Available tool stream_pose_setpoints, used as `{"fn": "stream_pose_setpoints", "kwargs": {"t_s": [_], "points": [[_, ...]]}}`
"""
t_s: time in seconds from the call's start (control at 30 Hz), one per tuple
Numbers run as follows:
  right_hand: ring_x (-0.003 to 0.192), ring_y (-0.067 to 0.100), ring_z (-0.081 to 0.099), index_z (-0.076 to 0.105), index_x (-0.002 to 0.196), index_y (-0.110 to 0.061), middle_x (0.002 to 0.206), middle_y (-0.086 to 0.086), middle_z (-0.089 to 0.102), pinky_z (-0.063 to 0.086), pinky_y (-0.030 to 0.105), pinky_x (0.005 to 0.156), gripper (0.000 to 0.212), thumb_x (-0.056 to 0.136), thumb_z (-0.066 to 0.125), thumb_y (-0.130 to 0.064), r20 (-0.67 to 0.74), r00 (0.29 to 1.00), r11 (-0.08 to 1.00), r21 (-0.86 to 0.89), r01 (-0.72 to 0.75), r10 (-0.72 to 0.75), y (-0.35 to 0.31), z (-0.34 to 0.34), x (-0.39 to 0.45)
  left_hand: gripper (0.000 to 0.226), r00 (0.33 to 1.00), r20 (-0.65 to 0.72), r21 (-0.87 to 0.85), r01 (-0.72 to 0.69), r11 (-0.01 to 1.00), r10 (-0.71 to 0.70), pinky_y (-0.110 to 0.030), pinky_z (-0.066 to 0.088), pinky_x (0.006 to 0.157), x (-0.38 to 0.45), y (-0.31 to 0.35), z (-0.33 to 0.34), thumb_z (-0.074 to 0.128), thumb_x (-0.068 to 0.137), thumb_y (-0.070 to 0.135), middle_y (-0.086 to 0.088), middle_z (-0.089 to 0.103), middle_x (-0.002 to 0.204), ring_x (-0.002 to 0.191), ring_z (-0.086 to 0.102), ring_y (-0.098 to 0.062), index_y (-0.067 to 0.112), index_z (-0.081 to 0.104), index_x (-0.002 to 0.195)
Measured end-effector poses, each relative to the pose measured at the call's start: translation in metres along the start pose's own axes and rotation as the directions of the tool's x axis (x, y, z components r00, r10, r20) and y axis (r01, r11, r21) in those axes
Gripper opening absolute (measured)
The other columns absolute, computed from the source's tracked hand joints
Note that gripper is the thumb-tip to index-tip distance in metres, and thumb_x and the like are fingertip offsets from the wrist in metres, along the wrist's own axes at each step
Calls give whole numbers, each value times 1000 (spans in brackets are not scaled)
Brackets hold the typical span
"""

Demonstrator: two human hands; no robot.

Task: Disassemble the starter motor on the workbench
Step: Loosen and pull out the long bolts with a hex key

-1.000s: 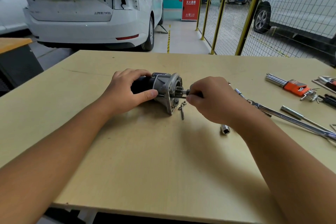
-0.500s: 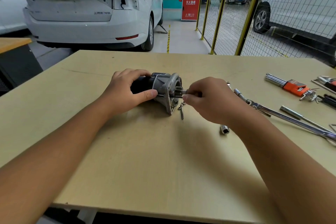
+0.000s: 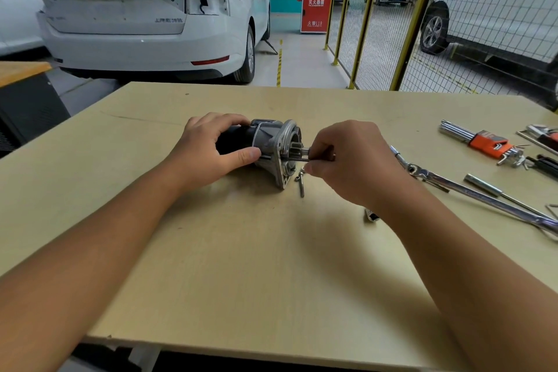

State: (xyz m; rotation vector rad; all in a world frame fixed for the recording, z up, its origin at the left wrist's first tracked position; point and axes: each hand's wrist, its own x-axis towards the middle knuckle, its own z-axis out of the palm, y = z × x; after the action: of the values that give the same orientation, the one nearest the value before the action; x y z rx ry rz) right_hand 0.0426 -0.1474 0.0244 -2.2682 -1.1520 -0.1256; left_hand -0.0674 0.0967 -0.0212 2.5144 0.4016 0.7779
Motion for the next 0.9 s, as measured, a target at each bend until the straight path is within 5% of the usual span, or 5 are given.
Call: {"fn": "stream_pose_setpoints", "kwargs": {"t_s": [0.23, 0.63, 0.9], "points": [[62, 20, 51, 69, 76, -8, 71, 10, 63, 35, 25, 50, 32, 97, 62, -31, 90, 994, 997, 7, -71, 70, -2, 2, 1, 71, 1000, 18, 12, 11, 1000, -11, -35, 35, 98, 1, -2, 0, 62, 71, 78, 11, 59, 125, 122, 41, -18, 43, 61, 132], [77, 18, 61, 69, 76, -22, 77, -10, 61, 54, 35, 71, 14, 81, 82, -26, 32, 999, 999, -12, -32, 32, 0, 4, -1, 68, 1000, 18, 12, -8, 1000, 8, -39, 37, 107, 2, 0, 0, 66, 73, 72, 7, 62, 127, 125, 47, -25, 38, 63, 131], [68, 7, 50, 63, 77, -27, 75, -10, 56, 34, 22, 54, 17, 86, 78, -31, 35, 999, 996, 84, -31, 28, -3, 3, -2, 75, 1000, 21, 16, -4, 1000, 3, -38, 38, 104, 2, -1, 0, 59, 68, 81, 9, 61, 126, 124, 47, -24, 40, 63, 131]]}}
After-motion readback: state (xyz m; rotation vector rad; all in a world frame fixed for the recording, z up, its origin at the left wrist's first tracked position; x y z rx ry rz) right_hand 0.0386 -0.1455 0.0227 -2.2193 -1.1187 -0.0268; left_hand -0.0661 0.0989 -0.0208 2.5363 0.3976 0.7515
